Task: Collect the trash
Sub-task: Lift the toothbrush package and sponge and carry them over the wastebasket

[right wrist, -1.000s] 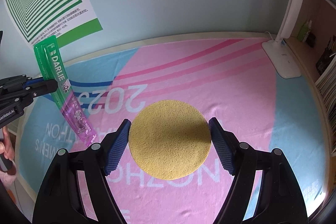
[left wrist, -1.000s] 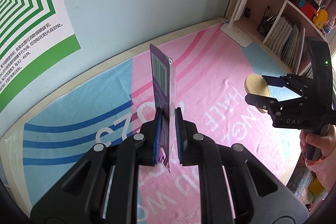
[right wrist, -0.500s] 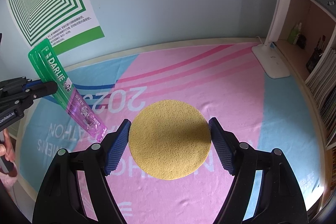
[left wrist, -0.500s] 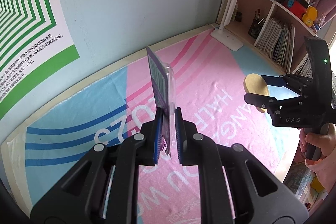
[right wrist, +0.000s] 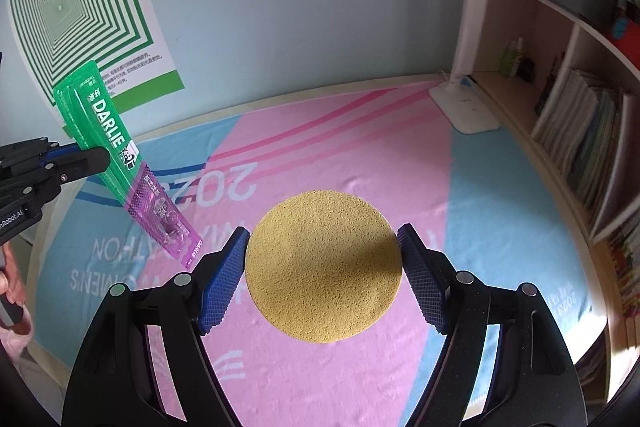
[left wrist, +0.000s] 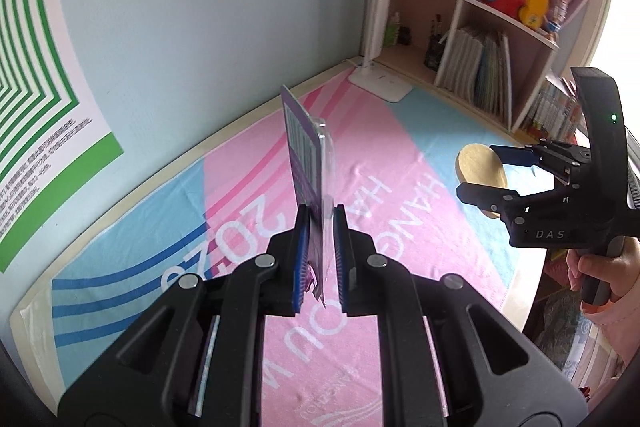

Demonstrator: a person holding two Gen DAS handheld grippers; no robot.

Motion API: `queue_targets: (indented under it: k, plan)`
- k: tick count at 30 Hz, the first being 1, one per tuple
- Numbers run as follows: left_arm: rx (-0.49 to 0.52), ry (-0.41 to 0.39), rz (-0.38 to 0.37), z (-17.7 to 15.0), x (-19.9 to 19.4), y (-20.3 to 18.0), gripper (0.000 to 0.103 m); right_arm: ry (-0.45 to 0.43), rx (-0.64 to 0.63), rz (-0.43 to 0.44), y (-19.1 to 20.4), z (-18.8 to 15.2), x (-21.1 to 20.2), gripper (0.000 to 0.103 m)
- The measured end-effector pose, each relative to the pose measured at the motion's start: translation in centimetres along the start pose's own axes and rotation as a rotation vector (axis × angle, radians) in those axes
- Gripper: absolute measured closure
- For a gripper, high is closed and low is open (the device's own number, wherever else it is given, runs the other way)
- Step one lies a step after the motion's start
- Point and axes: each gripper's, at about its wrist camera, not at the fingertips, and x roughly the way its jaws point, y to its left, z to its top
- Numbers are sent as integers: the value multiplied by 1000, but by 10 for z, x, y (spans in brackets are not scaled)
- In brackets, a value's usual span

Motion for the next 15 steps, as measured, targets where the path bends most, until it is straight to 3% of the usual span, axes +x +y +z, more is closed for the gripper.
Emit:
queue_targets:
  k: [15]
  plan:
    - [248, -4, -228, -13, -12, -101, 92, -43, 241, -189, -37, -95, -91, 27]
